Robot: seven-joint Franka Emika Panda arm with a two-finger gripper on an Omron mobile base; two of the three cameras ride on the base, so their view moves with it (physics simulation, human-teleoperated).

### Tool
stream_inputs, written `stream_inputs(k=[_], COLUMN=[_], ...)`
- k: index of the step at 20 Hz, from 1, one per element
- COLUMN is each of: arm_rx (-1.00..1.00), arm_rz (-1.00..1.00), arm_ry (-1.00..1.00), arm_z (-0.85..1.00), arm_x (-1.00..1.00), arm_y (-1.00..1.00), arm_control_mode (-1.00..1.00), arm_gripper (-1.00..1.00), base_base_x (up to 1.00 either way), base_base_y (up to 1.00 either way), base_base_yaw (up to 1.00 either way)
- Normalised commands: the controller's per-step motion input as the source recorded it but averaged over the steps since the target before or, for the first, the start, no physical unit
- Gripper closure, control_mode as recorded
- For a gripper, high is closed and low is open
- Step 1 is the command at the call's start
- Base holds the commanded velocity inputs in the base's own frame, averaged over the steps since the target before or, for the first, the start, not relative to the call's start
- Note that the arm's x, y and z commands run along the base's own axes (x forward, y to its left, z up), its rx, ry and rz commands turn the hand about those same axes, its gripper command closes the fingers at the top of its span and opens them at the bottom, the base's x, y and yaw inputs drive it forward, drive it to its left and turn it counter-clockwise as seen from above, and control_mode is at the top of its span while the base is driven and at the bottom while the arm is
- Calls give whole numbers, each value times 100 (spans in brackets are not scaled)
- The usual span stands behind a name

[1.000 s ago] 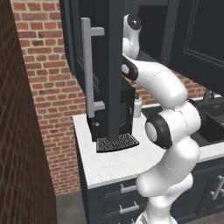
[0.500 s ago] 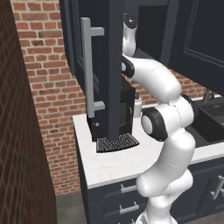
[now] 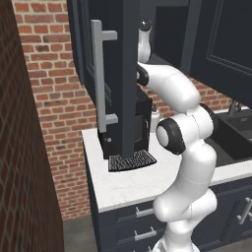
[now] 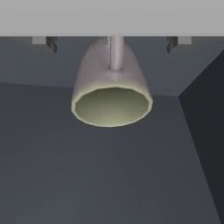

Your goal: Gather all objects into one cabinet and sort the glasses and bowls to opposite sides.

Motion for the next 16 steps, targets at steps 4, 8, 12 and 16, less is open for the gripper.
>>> stream_inputs(k=[4,8,12,16], arm_rx=[0,0,0,0], arm_rz=[0,0,0,0], arm_ry=[0,0,0,0], arm_z=[-2,-4,-4,0], arm_x=[16,20,17,6], arm_y=[8,12,11,4], arm_control_mode=[-100,-100,-100,-100], arm_gripper=[-100,-100,100,100], base_base_x=[0,0,0,0], base_base_y=[0,0,0,0], base_base_yaw=[0,0,0,0])
